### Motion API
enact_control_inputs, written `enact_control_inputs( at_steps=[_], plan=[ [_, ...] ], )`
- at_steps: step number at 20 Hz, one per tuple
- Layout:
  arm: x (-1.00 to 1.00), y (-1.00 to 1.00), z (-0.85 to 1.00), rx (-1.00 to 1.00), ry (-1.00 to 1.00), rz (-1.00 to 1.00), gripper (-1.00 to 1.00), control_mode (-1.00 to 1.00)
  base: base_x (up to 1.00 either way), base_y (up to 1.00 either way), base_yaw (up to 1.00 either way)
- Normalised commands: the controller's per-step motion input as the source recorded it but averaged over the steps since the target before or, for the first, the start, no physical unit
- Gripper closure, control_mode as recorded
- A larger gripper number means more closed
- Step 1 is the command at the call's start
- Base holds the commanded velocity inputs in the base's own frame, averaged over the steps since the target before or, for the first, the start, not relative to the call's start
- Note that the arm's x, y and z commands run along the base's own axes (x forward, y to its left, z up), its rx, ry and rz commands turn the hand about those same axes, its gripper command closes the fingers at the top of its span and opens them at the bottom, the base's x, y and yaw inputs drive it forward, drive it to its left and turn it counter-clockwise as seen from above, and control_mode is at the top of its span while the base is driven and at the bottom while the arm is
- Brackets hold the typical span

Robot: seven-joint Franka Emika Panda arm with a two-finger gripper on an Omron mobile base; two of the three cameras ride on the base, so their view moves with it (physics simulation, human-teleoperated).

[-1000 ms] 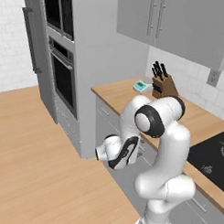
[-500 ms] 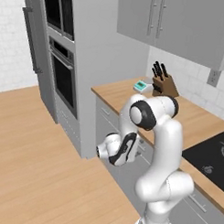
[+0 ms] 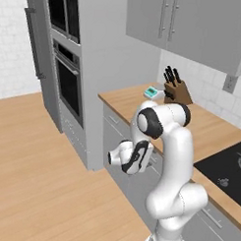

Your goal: Take a straw from the drawer in front and place it inside the glass cup on the dining counter.

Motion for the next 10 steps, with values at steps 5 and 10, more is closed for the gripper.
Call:
enact_control_inputs(
  at_steps=[5,10],
  plan=[
    [0.14,-0.21,-0.3,0.05,0.0,0.0,-1.0,-1.0,0.0,0.0,0.0],
    [0.15,-0.14,-0.33,0.03,0.0,0.0,-1.0,-1.0,0.0,0.0,0.0]
  ],
)
